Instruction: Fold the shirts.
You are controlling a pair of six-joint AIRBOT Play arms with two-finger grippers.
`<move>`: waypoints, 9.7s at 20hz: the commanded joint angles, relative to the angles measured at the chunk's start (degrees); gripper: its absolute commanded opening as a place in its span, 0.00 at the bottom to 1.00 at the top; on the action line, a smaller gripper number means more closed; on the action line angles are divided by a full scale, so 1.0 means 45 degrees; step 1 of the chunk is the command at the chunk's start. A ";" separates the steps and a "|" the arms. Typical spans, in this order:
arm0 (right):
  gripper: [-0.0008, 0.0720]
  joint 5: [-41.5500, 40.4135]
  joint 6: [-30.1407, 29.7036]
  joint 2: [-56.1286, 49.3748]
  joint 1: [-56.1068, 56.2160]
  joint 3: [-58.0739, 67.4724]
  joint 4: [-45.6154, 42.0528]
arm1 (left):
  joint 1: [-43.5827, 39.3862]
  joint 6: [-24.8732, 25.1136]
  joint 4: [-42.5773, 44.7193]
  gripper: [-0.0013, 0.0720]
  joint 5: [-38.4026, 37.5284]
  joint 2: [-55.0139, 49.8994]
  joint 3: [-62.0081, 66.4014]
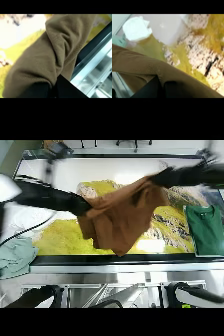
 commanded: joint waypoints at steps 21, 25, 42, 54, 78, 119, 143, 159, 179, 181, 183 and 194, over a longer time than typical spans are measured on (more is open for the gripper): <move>0.73 -0.3667 0.0476 -0.0374 0.1117 -0.9598 -0.0554 | 0.0597 0.0291 -0.0160 0.96 0.1870 -0.2880 -0.4949; 0.72 -0.5479 0.0481 -0.1107 0.2754 -0.9996 -0.0024 | -0.0690 0.0287 -0.0039 0.96 0.4235 -0.3162 -0.5659; 0.04 -0.3915 -0.0321 0.1107 0.1957 -0.7019 0.1467 | 0.1389 0.0578 -0.0865 0.04 0.2069 -0.0617 -0.3735; 0.04 -0.2477 -0.0209 0.6470 -0.5527 0.4070 0.1375 | 1.0380 0.0806 -0.3706 0.04 0.1666 0.7276 0.4493; 0.43 -0.5017 -0.2443 -0.5901 -0.1826 0.0296 0.0471 | 0.5581 0.0860 -0.2229 0.96 0.2934 -0.7966 0.2982; 0.04 -0.0894 -0.1297 0.4061 -0.3434 -0.2662 0.0554 | 1.0078 0.4104 -0.7577 0.04 -0.1360 0.2919 -0.4410; 0.04 -0.3531 -0.1705 -0.2093 -0.3264 -0.1117 -0.0840 | 0.5736 0.3541 -0.1030 0.04 0.2832 -0.3283 0.0058; 0.04 -0.4435 -0.2113 -0.7393 -0.2948 0.0865 -0.2535 | 0.5105 0.3167 0.0209 0.04 0.2229 -1.1069 0.6348; 0.53 -0.1015 0.1477 -0.2171 -0.5042 -0.0073 -0.6178 | 0.6538 0.0277 0.1647 0.92 -0.2006 -0.6936 0.1768; 0.53 -0.0078 0.1894 -0.1161 -0.6271 -0.1564 -0.6173 | 0.7135 0.1035 0.0588 0.92 -0.0811 -0.5557 -0.1841; 0.53 0.0437 0.2225 -0.0146 -0.7519 -0.3177 -0.6173 | 0.7529 0.1681 0.0505 0.92 0.0437 -0.4634 -0.4789; 0.53 0.0073 0.2215 0.1700 -0.8553 -1.0564 -0.4571 | 0.7300 0.4337 -0.3361 0.04 0.0933 -0.4299 -0.7878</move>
